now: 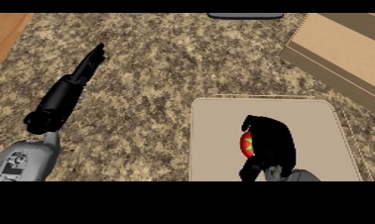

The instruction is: Pick the tomato from the tray and place it in the cardboard box

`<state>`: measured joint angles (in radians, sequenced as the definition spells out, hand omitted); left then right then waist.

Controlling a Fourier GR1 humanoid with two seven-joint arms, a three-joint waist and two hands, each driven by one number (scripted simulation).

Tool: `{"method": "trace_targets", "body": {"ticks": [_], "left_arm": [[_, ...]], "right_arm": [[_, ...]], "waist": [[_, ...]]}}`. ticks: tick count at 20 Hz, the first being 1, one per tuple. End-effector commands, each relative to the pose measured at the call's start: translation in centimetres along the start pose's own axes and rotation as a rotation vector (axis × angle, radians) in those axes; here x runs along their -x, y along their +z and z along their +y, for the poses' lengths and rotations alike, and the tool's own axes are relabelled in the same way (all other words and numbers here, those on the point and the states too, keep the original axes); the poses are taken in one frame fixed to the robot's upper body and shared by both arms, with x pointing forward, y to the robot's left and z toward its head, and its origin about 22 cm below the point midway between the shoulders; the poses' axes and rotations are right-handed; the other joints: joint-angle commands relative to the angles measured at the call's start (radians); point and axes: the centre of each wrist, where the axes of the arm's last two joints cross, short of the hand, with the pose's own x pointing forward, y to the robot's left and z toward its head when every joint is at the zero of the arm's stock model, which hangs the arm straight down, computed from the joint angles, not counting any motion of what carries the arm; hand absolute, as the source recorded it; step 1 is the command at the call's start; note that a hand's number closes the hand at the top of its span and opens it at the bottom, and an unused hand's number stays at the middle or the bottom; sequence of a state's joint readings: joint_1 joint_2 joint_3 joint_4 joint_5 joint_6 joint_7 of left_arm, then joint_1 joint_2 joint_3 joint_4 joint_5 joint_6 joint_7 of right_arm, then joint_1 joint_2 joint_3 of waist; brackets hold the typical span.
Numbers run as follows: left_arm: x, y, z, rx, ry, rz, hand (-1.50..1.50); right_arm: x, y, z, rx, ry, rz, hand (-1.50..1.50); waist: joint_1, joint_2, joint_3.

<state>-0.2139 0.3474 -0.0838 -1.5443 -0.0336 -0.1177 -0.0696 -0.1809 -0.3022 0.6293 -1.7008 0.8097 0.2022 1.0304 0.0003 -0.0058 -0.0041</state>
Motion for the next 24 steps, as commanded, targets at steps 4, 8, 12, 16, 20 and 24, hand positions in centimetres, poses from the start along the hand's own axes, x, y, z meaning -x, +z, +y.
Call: {"method": "trace_targets", "body": {"ticks": [4,8,12,16,20,24], "left_arm": [[-0.6,-0.3,0.4,0.018,0.012,0.009,0.0],[0.3,0.3,0.8,0.005,-0.01,-0.004,0.0],[0.0,-0.2,-0.6,0.026,-0.001,-0.022,0.0],[-0.5,-0.9,-1.6,0.041,0.018,-0.019,0.0],[-0.5,-0.6,0.7,0.013,0.009,0.004,0.0],[0.2,-0.1,1.0,0.016,0.007,0.009,0.0]], "right_arm": [[-0.6,0.0,0.1,0.114,0.104,0.017,1.5],[-1.3,-0.6,-1.1,0.213,0.109,-0.027,1.5],[0.6,-2.5,-4.5,0.161,0.121,-0.492,1.5],[1.2,-3.8,-7.4,0.2,0.141,-0.784,1.5],[3.0,-5.2,-11.0,0.325,0.179,-0.912,1.5],[4.6,-4.7,-16.8,0.443,0.118,-0.937,1.5]], "waist": [[0.0,0.005,0.004],[0.001,0.006,0.004],[0.027,0.017,0.007],[0.033,0.02,0.008],[0.016,0.009,0.005],[0.002,0.005,0.004]]}}
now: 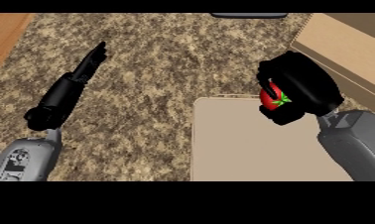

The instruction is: Pick the tomato from the tray and place it in the cardboard box

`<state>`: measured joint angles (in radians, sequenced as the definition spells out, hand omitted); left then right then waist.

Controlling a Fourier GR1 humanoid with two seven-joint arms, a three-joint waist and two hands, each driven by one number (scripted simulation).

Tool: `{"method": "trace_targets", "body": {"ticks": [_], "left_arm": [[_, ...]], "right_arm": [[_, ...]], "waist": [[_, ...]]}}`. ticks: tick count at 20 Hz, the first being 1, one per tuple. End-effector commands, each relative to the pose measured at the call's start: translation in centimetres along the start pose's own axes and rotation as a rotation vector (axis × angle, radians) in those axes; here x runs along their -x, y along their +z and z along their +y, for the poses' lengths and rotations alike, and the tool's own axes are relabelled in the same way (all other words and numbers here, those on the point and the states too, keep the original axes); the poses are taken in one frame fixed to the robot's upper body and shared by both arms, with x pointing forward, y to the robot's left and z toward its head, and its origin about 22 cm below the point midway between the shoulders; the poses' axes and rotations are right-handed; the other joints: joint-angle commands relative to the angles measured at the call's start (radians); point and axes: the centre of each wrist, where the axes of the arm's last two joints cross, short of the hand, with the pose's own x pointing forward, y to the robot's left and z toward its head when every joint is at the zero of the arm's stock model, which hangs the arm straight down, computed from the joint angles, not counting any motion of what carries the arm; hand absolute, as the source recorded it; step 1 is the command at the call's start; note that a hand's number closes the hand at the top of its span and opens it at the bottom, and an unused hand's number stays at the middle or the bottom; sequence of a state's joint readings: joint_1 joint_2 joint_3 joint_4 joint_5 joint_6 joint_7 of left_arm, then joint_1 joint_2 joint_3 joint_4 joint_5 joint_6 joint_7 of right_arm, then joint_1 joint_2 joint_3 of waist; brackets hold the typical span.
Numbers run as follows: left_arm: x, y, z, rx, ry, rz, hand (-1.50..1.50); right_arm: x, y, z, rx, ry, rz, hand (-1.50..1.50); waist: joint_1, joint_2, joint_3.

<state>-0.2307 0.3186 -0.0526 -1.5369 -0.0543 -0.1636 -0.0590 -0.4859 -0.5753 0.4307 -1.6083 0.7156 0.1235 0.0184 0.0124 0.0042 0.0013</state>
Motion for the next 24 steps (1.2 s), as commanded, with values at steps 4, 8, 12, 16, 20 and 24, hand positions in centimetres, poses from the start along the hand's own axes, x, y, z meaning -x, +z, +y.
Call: {"method": "trace_targets", "body": {"ticks": [4,8,12,16,20,24], "left_arm": [[0.6,0.2,1.3,-0.02,-0.011,0.008,0.0],[0.7,0.7,-0.6,-0.009,0.017,0.01,0.0],[-1.1,-0.1,-0.5,0.004,-0.011,-0.01,0.0],[-1.6,-0.1,-0.2,0.007,-0.009,-0.013,0.0],[-0.1,0.4,-0.4,0.015,0.002,-0.003,0.0],[0.9,0.6,-0.1,0.022,0.016,-0.022,0.0]], "right_arm": [[3.4,0.5,-6.9,0.232,-0.065,0.129,1.5],[6.1,0.7,-8.8,0.365,-0.213,0.328,1.5],[9.8,0.3,-11.8,0.435,-0.213,0.47,1.5],[13.7,0.3,-12.3,0.477,-0.25,0.548,1.5],[17.3,0.9,-13.7,0.453,-0.191,0.615,1.5],[20.8,3.9,-12.4,0.311,-0.105,0.641,1.5]], "waist": [[-0.018,-0.005,-0.001],[-0.015,-0.004,-0.001],[0.004,-0.002,-0.001],[0.012,0.001,-0.001],[0.022,0.005,-0.001],[0.023,0.011,-0.001]]}}
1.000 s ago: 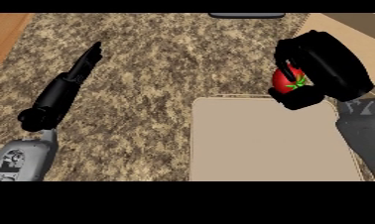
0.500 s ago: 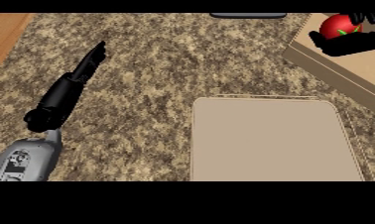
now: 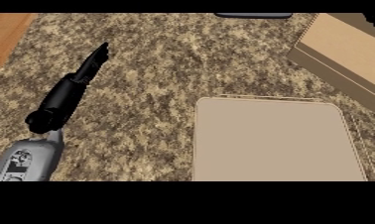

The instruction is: Pick the tomato from the tray and place it in the cardboard box

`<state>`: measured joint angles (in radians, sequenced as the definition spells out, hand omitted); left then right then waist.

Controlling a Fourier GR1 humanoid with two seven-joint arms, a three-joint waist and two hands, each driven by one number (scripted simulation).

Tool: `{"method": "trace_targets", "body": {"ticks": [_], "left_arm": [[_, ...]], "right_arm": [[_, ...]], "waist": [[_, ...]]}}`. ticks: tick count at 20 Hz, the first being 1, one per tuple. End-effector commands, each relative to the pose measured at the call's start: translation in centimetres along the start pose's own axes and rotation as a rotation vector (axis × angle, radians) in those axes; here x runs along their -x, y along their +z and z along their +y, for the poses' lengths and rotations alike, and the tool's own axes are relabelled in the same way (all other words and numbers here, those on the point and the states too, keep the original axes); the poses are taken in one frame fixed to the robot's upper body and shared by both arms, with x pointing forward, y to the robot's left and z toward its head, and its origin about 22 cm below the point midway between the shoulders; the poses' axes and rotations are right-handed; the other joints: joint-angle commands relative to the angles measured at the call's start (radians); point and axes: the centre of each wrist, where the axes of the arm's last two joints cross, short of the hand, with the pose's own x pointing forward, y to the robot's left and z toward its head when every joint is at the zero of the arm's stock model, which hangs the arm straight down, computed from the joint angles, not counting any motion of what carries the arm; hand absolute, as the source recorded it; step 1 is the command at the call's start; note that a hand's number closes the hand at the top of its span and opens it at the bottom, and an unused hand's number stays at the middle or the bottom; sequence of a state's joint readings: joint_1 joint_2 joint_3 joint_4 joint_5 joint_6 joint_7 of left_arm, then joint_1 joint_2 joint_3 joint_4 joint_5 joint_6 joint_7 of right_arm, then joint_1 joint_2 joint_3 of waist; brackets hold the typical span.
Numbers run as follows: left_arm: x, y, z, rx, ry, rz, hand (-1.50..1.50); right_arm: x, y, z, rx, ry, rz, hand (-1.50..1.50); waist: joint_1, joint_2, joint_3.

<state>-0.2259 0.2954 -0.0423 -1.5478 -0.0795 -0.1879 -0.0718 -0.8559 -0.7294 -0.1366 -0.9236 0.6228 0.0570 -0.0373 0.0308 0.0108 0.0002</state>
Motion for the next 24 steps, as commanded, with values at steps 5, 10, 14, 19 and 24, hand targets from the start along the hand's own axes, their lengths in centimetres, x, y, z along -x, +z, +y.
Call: {"method": "trace_targets", "body": {"ticks": [5,10,14,19,24], "left_arm": [[-1.3,-1.4,-0.6,0.01,-0.002,-0.001,0.0],[-0.7,-0.8,-1.9,0.039,0.003,-0.018,0.0],[-1.0,-1.2,-0.5,0.028,-0.006,-0.04,0.0],[0.2,-1.1,-0.7,0.02,0.001,-0.027,0.0],[0.1,-0.7,-1.7,0.036,0.022,-0.009,0.0]], "right_arm": [[6.3,-0.1,-2.0,-0.321,0.087,0.157,1.5],[9.8,1.4,-0.8,-0.462,0.132,0.155,1.5],[10.1,1.2,-0.7,-0.553,0.171,0.217,1.5],[12.2,2.7,-0.7,-0.654,0.06,0.06,-1.5],[10.3,1.0,-0.2,-0.408,-0.267,-0.092,-1.5]], "waist": [[0.014,0.009,0.001],[0.033,0.016,0.003],[0.04,0.016,0.003],[0.027,0.017,0.004],[0.025,0.01,0.006]]}}
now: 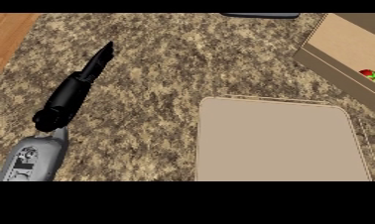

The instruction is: Pick the tomato from the tray and place it in the cardboard box

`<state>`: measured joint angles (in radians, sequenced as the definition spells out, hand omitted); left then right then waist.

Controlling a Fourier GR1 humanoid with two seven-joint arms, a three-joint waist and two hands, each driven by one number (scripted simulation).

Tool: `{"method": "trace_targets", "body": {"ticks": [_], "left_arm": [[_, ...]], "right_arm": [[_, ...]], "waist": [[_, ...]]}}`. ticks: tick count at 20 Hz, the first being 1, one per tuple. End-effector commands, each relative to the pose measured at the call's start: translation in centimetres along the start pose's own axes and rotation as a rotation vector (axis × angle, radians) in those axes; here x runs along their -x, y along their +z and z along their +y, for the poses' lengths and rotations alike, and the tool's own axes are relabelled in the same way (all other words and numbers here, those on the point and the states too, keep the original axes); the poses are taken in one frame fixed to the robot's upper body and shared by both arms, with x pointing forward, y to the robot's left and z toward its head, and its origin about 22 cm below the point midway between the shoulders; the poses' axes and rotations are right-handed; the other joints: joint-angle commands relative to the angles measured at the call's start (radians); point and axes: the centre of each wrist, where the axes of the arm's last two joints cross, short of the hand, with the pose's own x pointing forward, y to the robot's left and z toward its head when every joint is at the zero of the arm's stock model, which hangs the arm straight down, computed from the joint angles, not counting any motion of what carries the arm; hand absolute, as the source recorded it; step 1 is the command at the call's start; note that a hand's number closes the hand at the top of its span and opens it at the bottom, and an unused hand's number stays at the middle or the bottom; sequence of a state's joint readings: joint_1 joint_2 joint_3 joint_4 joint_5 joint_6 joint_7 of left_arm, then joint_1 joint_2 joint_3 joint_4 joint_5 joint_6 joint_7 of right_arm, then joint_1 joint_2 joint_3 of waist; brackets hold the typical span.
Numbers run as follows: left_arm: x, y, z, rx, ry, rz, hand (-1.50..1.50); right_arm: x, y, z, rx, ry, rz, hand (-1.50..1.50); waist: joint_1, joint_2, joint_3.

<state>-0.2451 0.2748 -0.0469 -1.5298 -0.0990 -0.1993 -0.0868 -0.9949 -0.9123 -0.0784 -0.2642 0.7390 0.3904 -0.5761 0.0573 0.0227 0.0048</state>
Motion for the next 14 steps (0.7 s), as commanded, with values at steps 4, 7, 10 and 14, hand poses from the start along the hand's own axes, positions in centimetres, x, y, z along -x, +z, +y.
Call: {"method": "trace_targets", "body": {"ticks": [4,7,10,14], "left_arm": [[0.1,-0.3,-0.3,-0.009,0.006,0.01,0.0],[-0.2,-1.0,-0.7,-0.013,-0.003,-0.004,0.0],[-0.5,-1.1,-0.5,-0.004,0.01,-0.008,0.0],[-0.7,-0.8,-0.2,0.007,0.011,-0.027,0.0]], "right_arm": [[-0.3,-0.9,0.0,0.299,-0.635,-0.247,-1.5],[1.2,1.0,-0.9,0.355,-0.825,-0.215,-1.5],[2.3,2.3,-1.3,0.437,-0.918,-0.138,-1.5],[4.0,4.0,-0.9,0.532,-0.946,-0.081,-1.5]], "waist": [[-0.016,-0.003,0.002],[-0.02,0.007,0.002],[-0.002,0.012,0.002],[0.018,0.018,0.004]]}}
